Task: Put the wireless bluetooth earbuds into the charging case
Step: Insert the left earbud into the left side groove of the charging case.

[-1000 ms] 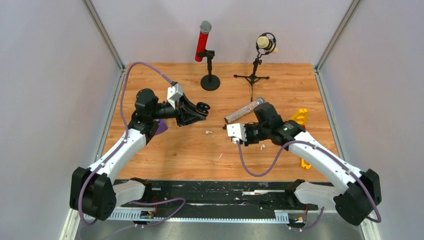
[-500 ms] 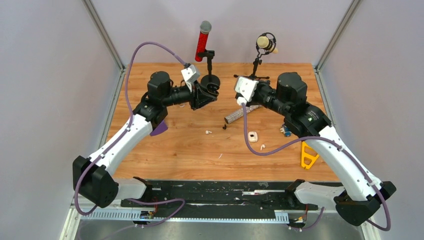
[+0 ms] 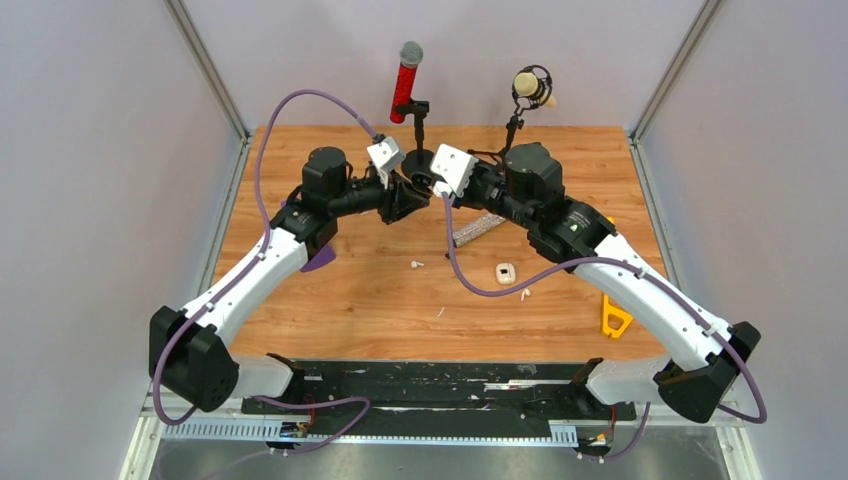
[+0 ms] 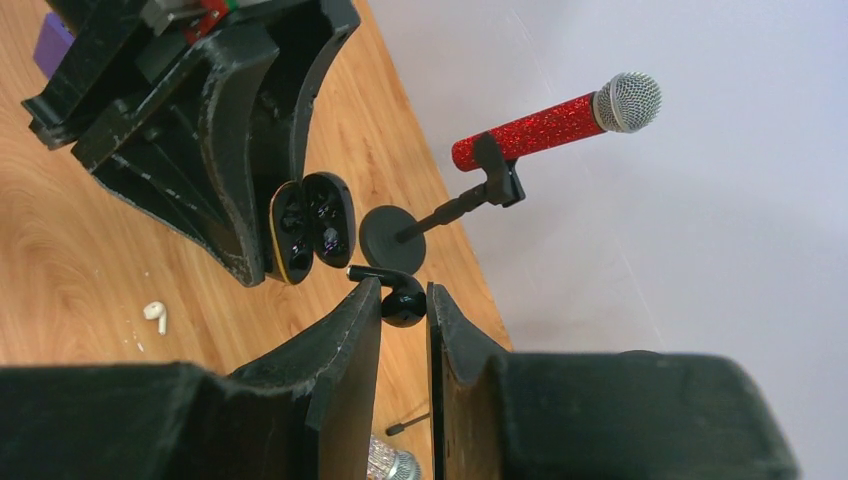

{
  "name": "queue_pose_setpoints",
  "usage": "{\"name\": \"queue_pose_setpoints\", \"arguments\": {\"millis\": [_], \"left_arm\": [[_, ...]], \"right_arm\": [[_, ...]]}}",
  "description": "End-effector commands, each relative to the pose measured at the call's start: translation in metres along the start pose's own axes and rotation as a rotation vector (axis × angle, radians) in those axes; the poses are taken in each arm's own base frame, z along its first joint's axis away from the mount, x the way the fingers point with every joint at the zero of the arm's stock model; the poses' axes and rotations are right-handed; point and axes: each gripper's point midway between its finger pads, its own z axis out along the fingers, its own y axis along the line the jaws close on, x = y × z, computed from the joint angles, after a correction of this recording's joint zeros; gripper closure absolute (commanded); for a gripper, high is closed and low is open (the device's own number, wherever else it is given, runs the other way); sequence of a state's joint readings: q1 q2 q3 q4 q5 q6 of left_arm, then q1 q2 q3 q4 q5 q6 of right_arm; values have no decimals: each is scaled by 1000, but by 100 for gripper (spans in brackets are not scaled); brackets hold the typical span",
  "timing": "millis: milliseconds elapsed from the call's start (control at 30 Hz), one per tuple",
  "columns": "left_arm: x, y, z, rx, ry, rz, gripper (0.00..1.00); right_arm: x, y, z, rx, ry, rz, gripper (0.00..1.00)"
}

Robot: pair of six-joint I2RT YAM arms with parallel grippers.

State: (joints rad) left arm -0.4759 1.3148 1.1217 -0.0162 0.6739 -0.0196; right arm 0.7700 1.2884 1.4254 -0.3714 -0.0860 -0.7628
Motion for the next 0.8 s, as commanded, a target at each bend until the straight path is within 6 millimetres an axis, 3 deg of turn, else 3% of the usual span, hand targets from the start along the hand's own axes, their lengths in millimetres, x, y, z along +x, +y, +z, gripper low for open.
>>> {"name": "queue_pose_setpoints", "arguments": {"millis": [0,500,767], "left_arm": [[-12,-12,-7,50,-55,119,69],[-11,-40,-16,188,-85,195,71],[-21,-38,-21,207,-159,118,71]], "right_arm": [[-17,-13,-1,68,-51,91,78],[-19,35,19,-16,-24,163,78],[-24,37,22,39,15,124,79]]}}
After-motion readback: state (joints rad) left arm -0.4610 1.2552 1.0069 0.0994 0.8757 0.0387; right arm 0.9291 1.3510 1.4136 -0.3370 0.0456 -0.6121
